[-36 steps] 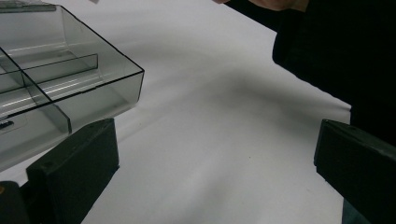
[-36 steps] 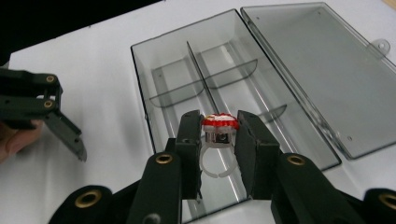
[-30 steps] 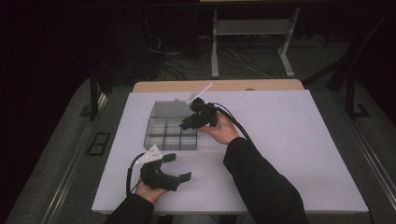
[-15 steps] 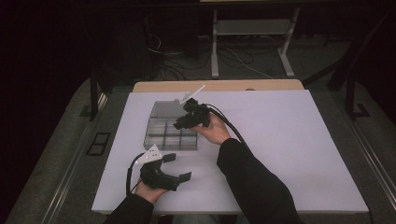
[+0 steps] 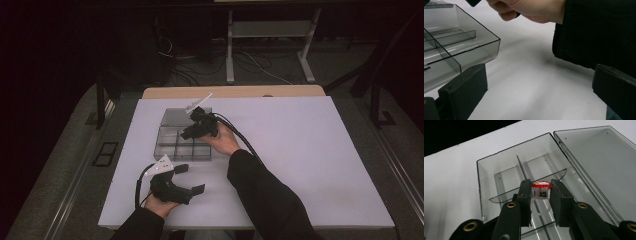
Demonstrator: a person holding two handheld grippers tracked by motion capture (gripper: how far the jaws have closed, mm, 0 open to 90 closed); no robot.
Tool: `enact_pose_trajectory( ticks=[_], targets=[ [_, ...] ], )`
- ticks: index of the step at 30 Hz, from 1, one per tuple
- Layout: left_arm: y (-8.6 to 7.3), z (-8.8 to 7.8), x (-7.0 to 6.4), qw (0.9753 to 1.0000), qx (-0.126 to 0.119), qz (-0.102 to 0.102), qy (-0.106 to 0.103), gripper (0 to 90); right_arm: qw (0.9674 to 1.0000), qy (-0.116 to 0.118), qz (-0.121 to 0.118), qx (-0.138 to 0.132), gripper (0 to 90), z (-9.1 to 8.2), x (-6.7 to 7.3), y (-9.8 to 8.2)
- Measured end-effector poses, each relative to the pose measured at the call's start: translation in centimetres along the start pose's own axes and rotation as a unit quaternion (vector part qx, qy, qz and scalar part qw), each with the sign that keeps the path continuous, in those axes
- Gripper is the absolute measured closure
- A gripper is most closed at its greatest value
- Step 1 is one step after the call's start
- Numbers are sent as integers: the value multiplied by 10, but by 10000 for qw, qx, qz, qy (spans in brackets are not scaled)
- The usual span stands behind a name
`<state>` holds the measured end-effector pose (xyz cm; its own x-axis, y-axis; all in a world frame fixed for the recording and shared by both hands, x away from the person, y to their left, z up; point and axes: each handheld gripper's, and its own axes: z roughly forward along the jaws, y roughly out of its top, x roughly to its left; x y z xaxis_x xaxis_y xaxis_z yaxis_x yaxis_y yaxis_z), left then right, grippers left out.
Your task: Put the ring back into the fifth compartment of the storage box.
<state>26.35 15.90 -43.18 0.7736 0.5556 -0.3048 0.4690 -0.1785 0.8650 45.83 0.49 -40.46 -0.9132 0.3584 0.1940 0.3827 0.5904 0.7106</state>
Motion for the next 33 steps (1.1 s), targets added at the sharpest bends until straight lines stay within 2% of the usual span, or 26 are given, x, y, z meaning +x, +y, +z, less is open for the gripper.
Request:
enact_pose_trajectory(
  ticks=[14,21,22,28,29,33],
  targets=[
    [0,0,0,10000,5,-3,-17,0,9997,-96,170,146,695,14,-14,-6],
    [0,0,0,10000,7,-6,-22,0,9996,-160,219,92,644,11,-16,-7],
    [0,0,0,10000,8,-6,-21,0,9995,-273,175,66,625,9,-15,-6],
    [0,0,0,10000,12,-2,-22,0,9995,-267,178,-22,586,2,-11,-3],
    [0,0,0,10000,11,-1,-23,0,9996,-270,104,-11,574,0,-11,-3],
    [0,0,0,10000,18,-4,-16,0,9996,-281,83,-6,517,-6,-7,-1]
  ],
)
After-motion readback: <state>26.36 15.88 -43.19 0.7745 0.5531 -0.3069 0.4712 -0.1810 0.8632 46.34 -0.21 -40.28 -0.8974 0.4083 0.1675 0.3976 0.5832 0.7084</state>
